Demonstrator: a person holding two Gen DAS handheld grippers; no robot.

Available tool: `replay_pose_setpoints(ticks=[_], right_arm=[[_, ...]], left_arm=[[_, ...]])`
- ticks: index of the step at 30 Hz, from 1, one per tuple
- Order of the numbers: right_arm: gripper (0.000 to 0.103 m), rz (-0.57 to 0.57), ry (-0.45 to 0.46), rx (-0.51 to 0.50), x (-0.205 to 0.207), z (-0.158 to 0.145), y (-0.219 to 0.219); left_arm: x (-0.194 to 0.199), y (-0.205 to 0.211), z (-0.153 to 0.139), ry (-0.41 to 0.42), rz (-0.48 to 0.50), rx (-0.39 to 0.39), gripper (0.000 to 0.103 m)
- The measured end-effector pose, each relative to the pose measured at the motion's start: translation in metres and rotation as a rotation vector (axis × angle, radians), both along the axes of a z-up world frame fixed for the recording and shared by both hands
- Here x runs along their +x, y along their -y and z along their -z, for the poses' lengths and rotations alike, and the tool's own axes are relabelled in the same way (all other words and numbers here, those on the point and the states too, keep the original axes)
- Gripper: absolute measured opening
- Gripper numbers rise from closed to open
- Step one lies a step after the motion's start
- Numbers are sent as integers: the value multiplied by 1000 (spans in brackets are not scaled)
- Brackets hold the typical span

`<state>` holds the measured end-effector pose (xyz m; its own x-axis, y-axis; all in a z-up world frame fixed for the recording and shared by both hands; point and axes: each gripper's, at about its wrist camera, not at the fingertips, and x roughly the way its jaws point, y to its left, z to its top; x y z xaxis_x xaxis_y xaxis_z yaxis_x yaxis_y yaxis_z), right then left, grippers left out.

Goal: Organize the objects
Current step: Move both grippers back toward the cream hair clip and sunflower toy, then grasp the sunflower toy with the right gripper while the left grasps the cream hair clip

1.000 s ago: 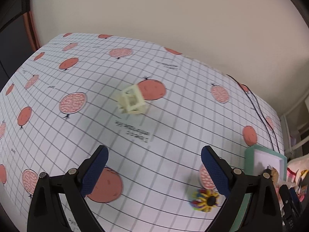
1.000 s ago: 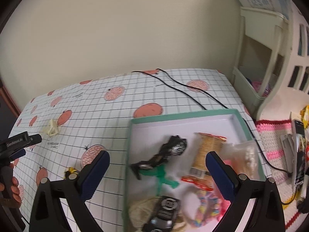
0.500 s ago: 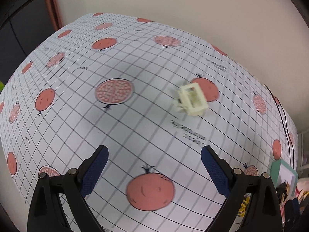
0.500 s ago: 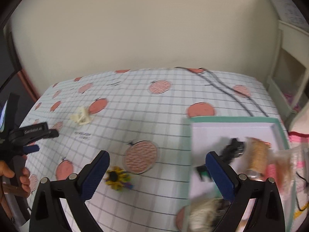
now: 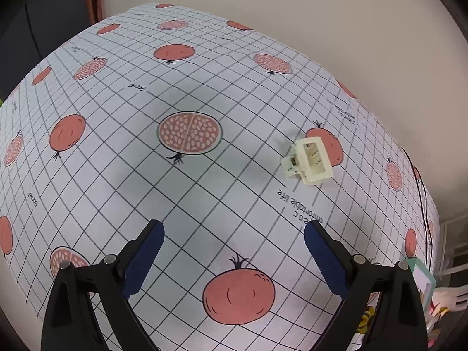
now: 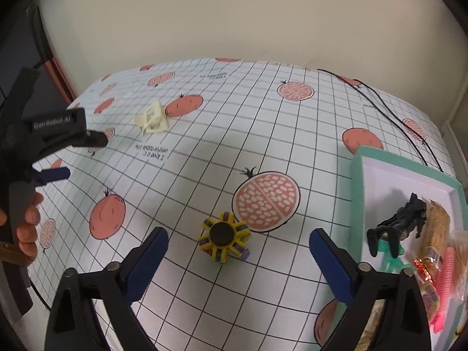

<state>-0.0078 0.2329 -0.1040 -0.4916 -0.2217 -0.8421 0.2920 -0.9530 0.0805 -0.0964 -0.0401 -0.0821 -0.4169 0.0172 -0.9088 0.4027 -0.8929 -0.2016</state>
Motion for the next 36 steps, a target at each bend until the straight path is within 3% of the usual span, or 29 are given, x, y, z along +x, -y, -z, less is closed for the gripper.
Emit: replay_pose_setpoints(ticks=[6,10,14,19,29,36], right_arm=[[83,-12,23,38,-4,10,6],[76,-15,18,50,-6,12,8],[54,-28,22,74,-7,16,10],[40,-32,22,74,-12,19,9],[40,-91,-2,74,-25,20,14],[40,-123,-10,54,-34,20,11]], left_arm=[[-1,-5,0,-13,23,-2,97],[-3,-3,1,-44,22,41,97],[-7,-3,2,-70,29,53,97],[-10,-1,5,-90,21,84,97],[-28,-10,15,-112,38,110,97],[-51,-28,23,-128,87,32,97]])
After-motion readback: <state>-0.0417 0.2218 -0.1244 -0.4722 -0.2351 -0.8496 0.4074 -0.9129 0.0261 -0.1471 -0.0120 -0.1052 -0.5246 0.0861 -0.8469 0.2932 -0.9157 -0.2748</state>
